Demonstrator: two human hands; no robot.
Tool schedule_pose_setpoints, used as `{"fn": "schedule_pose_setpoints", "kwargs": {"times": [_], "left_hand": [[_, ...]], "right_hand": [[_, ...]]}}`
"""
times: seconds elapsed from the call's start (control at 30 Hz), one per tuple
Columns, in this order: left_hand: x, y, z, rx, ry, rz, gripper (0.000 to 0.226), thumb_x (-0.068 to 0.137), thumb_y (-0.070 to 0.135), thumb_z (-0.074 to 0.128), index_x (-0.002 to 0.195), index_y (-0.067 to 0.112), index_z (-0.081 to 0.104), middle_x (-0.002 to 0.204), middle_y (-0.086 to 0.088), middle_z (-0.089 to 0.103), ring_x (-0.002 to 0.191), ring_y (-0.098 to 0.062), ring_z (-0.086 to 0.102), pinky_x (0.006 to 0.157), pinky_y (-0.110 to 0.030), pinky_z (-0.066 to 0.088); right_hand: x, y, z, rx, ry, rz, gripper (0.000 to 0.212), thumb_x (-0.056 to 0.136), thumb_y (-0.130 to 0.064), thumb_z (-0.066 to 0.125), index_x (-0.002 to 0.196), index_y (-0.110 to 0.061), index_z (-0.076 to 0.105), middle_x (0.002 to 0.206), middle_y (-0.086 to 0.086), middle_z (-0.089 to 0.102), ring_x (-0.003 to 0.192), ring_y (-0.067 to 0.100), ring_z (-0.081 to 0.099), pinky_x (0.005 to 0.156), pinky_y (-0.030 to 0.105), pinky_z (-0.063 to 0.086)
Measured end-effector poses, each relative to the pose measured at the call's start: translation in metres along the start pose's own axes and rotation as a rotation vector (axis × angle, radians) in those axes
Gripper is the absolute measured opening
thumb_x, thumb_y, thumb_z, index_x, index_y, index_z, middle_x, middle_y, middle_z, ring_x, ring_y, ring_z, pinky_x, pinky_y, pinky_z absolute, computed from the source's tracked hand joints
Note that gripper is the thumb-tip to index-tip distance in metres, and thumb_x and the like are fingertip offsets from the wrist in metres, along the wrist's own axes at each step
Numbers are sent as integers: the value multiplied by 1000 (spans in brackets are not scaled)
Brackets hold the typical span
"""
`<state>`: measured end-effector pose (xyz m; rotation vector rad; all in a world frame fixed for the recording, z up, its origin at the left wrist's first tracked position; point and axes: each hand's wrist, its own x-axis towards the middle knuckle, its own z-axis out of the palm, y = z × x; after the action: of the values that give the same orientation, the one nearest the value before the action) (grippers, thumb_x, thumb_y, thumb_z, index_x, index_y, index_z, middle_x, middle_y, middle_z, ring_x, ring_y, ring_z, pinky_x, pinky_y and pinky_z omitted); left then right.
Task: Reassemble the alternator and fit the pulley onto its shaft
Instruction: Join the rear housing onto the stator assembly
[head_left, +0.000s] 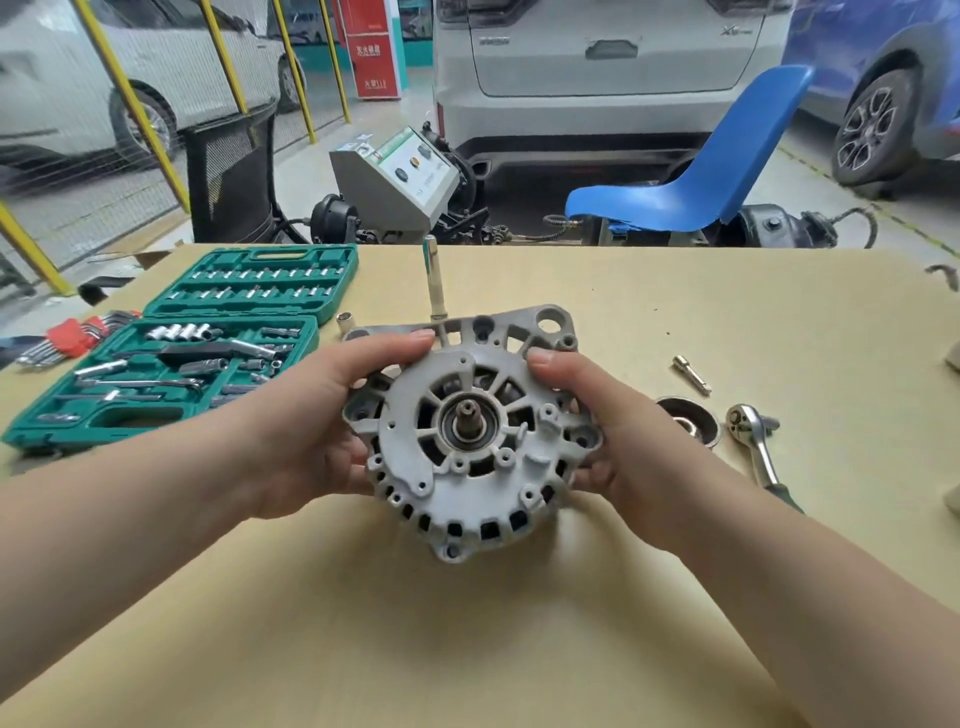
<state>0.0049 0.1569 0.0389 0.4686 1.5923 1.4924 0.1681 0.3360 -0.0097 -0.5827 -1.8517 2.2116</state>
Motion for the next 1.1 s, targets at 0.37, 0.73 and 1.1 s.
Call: {"fn": "schedule_pose_setpoints", "kwargs": {"times": [0.37,0.73,1.1], "left_hand": [[0,11,-14,211,-68,-42,51,56,63,91,103,46,82,115,-2,82,100,-42,78,77,-48,66],[-1,-19,2,149,5,228,28,87,43,74,98,19,85,112,-18,80,98,-32,79,85,-38,65],[12,-16,17,95,142,491,49,74,42,85,119,29,72,112,-18,77,99,-43,77,91,-59,58]], "right_hand": [[0,-8,-3,-177,51,-93,53,75,-69,73,105,-25,79,102,4,81,90,32,79,85,56,63],[-8,-10,-14,-168,-40,-190,30,84,-53,73,103,-30,79,105,8,81,94,31,79,79,40,65],[-5,-8,-24,-86,20,-359,25,88,-41,74,110,-28,78,104,7,81,93,27,79,73,30,62]]}}
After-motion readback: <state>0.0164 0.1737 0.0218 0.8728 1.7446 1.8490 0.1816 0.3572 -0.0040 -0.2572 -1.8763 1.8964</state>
